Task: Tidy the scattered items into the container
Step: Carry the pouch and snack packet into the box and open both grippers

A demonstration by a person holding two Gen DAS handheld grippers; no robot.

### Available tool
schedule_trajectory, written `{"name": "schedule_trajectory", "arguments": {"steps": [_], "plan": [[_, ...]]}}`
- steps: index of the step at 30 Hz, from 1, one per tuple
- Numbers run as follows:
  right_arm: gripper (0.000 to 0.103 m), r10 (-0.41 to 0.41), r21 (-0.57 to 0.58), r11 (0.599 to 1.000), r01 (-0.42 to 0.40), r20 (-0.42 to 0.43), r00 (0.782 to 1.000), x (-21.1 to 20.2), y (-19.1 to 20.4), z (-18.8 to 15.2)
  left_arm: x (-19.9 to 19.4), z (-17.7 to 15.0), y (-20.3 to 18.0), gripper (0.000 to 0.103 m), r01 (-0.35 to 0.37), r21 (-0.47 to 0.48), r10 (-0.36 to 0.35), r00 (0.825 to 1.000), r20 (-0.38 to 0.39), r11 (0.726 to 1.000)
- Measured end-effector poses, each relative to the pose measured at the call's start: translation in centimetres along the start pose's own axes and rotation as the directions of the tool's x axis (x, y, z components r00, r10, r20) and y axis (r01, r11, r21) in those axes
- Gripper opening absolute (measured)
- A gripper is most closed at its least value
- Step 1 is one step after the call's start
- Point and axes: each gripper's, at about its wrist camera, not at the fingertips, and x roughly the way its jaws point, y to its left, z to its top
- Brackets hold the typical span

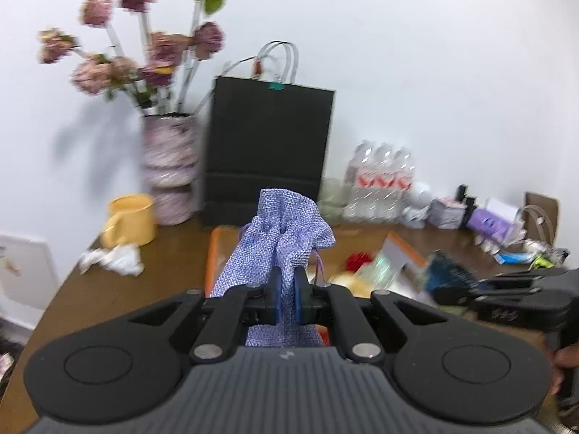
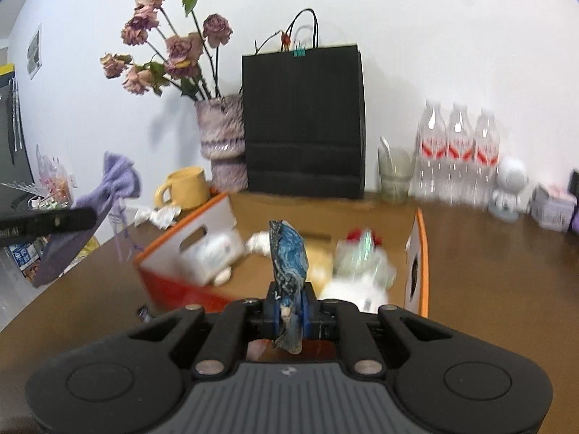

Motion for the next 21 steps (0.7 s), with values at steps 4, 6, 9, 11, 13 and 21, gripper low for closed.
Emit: {"name": "schedule_trajectory", "arguments": {"steps": [4,6,9,11,13,21], "plan": [[0.010,-0.011,0.010,1.000,0.011,-0.021,1.000,3.4,-1.1,4.0,6.1,3.9,-0.6,0.007,0.021,-0.026,-0.023,0.995,-0.101,0.999],[0.010,-0.027,0.006,1.000,0.027,-0.051,0.998,5.7,-1.4,5.4,9.5,4.5,-1.0,0.007,0.004,-0.041,-0.011,0.985,-0.170,0.999],[0.010,-0.027,0.012,1.000,0.029,-0.130,0.991,10.1,-1.9,6.8,14.5,4.1,-1.5,0.007,-0.031,-0.049,0.017,0.962,-0.274,0.998],[0.010,-0.042,0.004,0.999,0.043,-0.178,0.983,12.7,-2.1,7.1,17.1,3.4,-1.7,0.007,-0.059,-0.046,0.040,0.944,-0.327,0.997],[0.010,-0.062,-0.003,0.998,0.063,-0.215,0.975,15.0,-2.2,7.2,19.4,2.8,-1.9,0.007,-0.077,-0.035,0.059,0.930,-0.363,0.996],[0.010,-0.067,0.017,0.997,0.076,-0.334,0.940,21.5,-2.9,6.1,23.8,1.7,-2.1,0.009,-0.099,0.048,0.110,0.896,-0.430,0.994]]}}
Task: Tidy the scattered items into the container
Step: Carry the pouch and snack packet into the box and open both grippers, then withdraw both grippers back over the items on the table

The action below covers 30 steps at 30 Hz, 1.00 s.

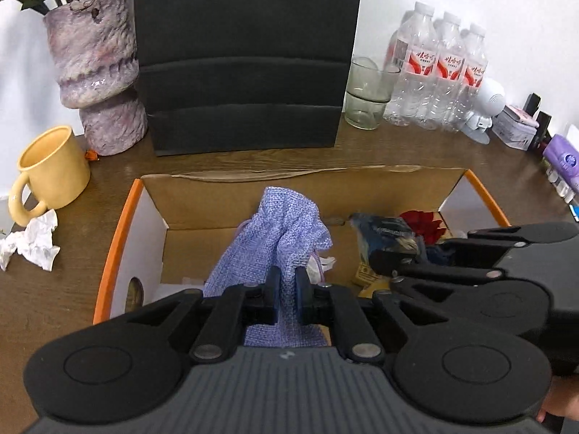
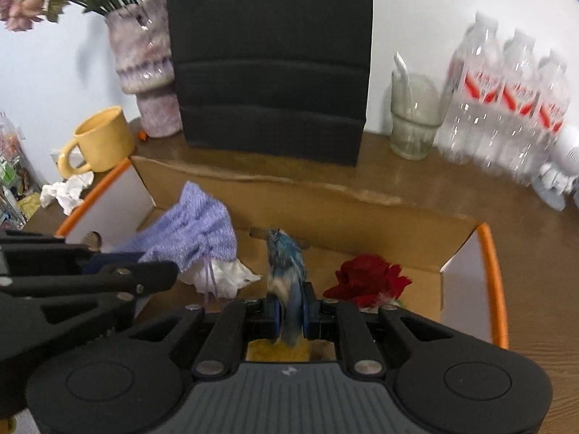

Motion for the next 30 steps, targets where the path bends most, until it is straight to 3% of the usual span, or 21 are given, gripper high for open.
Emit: {"name": "schedule_trajectory", "arguments": {"steps": [3,8,10,11,13,18,21,23,26,30], "plan": [[0.016,0.014,0.012,1.000,-0.014,-0.015,1.000,0.6,-0.3,0.0,0.3,0.1,0.3,0.013,-0.001,-0.010,0.001,1.000,-0.005,1.000],[0.038,0.013,0.010,1.000,-0.013,0.001,1.000,-0.8,-0.2,-0.1,-0.7,0.2,0.9,0.043,-0.001,-0.029,0.002,1.000,0.027,1.000],[0.058,0.022,0.021,1.000,-0.023,0.021,1.000,-1.9,-0.7,-0.4,-1.9,0.3,1.6,0.060,0.008,-0.046,-0.006,0.999,0.052,0.999],[0.063,0.030,0.023,0.999,-0.031,0.036,0.999,-2.7,-0.9,-0.5,-2.7,0.2,1.9,0.064,0.019,-0.053,-0.015,0.997,0.073,0.998],[0.080,0.054,0.024,0.998,-0.056,0.070,0.996,-4.3,-1.3,-0.8,-4.6,-0.1,2.6,0.083,0.028,-0.055,-0.021,0.992,0.123,0.998],[0.099,0.106,-0.043,0.994,-0.100,0.190,0.976,-10.3,-1.0,-3.0,-10.5,-2.8,4.1,0.100,0.037,-0.039,-0.025,0.961,0.276,0.999],[0.103,0.104,-0.104,0.991,-0.080,0.257,0.961,-13.8,-0.1,-5.6,-13.8,-6.1,5.0,0.103,0.027,-0.040,-0.010,0.930,0.368,0.999],[0.103,0.104,-0.131,0.989,-0.068,0.286,0.953,-15.6,0.5,-7.7,-15.1,-8.3,5.6,0.103,0.011,-0.036,0.004,0.918,0.396,0.999],[0.103,0.113,-0.150,0.986,-0.070,0.303,0.946,-17.3,1.2,-11.1,-16.0,-11.7,6.3,0.103,-0.012,-0.033,0.025,0.913,0.407,0.999],[0.103,0.105,-0.141,0.988,-0.065,0.295,0.950,-18.1,1.7,-14.9,-16.4,-15.5,7.7,0.103,-0.021,-0.080,0.050,0.922,0.383,0.997]]}}
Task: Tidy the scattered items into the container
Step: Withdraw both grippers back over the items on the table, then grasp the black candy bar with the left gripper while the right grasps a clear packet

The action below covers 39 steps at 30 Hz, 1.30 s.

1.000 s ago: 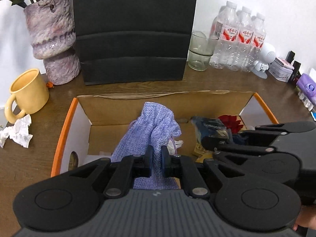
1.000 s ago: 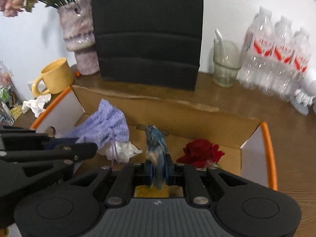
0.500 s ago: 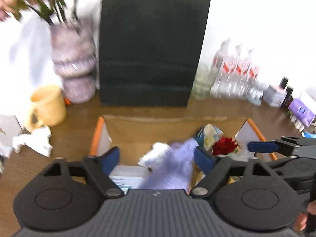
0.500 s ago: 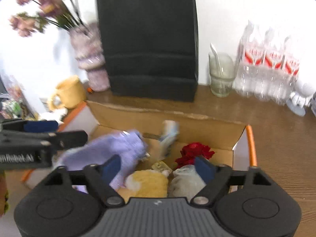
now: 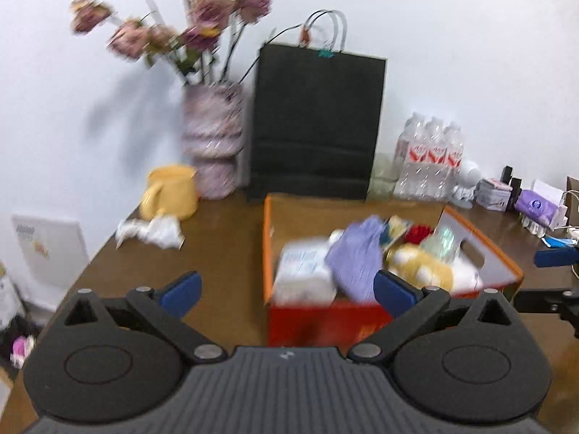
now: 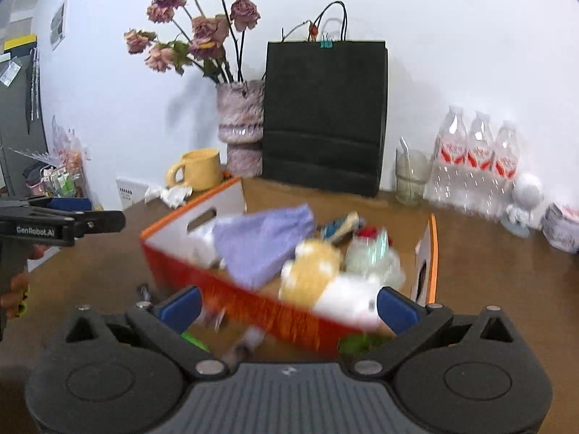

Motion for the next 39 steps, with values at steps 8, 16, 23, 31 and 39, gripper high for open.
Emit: {"name": "schedule_trajectory", "arguments": {"steps": [8,16,23,31,39], "plan": [[0.103,-0.044,0.091,0.995,0.048,-0.047,0.998,-0.5,1.8,-5.6,-2.7,-5.6,1.9,0.103,-0.067,-0.080,0.063,0.996,-0.058,0.995],[0.096,-0.059,0.097,0.993,0.068,-0.096,0.994,1.0,2.1,-7.3,-2.2,-6.0,1.3,0.103,-0.074,-0.019,0.073,0.995,-0.061,0.997],[0.078,-0.086,0.089,0.991,0.099,-0.142,0.986,4.0,1.4,-6.6,-1.2,-6.3,0.5,0.103,-0.052,-0.016,0.051,0.996,-0.073,0.999],[0.049,-0.121,0.090,0.986,0.138,-0.176,0.977,5.3,1.0,-6.8,0.3,-5.9,0.2,0.103,-0.049,0.017,0.051,0.995,-0.089,0.999],[0.034,-0.091,0.114,0.987,0.109,-0.157,0.983,4.7,0.5,-6.9,3.1,-5.2,-0.4,0.101,-0.032,0.089,0.044,0.990,-0.136,0.995]]}}
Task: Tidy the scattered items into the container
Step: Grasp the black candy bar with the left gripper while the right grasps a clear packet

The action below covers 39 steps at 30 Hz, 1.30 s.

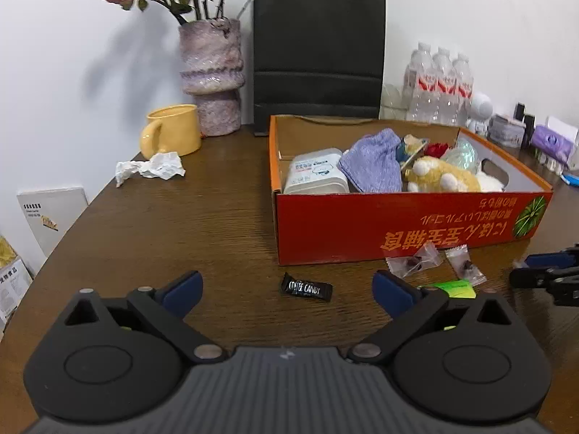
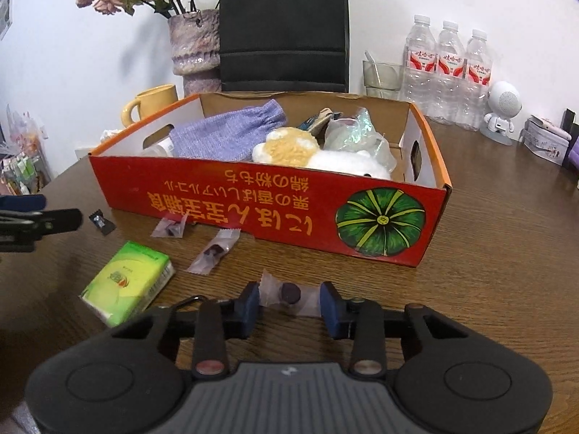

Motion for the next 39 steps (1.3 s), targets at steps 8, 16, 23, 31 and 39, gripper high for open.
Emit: {"name": "schedule_trajectory", "arguments": {"steps": [8,16,23,31,39], "plan": [[0.018,0.015,0.030,0.999,-0.016,0.008,1.000,-0.6,-0.9,-0.2,3.1,0.0,-0.3,0.071,-0.008,0.017,0.009,0.996,-0.087,1.000],[0.021,0.022,0.030,0.999,-0.023,0.020,1.000,-0.8,-1.0,-0.2,3.9,0.3,0.1,0.054,0.004,0.007,-0.004,0.996,-0.093,1.000],[0.050,-0.018,-0.019,1.000,0.019,0.031,0.999,0.1,-0.8,1.0,3.6,0.2,-0.5,0.026,0.026,0.016,-0.024,0.996,-0.081,1.000],[0.037,-0.047,0.008,0.999,0.047,-0.007,0.999,1.4,-1.3,1.0,3.0,-0.1,-0.6,0.023,0.016,0.002,-0.016,0.998,-0.053,1.000],[0.028,-0.016,0.008,1.000,0.016,0.005,1.000,0.4,-1.4,0.5,1.4,-0.3,-0.5,0.023,0.040,-0.033,-0.040,0.999,-0.023,0.999]]}}
